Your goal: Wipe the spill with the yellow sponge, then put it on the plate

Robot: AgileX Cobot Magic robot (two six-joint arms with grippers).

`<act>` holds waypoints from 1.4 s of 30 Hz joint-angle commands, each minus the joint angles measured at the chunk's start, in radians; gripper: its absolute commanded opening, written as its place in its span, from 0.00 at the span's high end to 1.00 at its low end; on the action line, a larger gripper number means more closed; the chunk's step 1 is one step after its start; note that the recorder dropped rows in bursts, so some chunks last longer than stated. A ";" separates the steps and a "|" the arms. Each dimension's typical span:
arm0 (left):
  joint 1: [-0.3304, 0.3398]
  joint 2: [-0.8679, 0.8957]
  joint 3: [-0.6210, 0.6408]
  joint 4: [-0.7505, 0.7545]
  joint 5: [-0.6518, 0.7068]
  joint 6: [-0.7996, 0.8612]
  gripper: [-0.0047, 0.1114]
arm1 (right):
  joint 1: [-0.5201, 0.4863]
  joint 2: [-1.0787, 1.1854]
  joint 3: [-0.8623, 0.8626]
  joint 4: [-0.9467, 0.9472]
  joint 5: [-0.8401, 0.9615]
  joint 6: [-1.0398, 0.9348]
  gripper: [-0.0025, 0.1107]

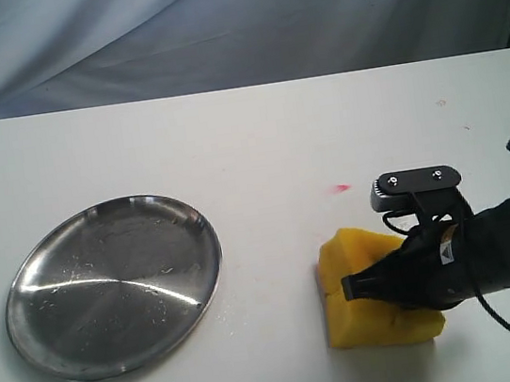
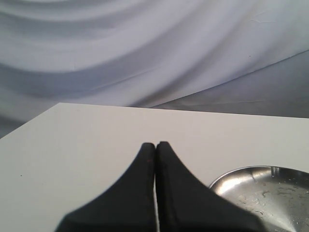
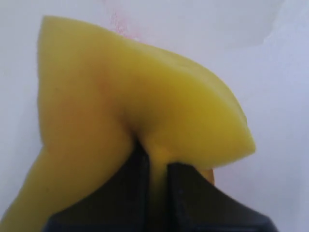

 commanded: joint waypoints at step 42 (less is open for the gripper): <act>0.003 -0.002 0.005 0.002 -0.003 -0.003 0.96 | -0.054 0.083 -0.440 -0.050 0.327 -0.063 0.98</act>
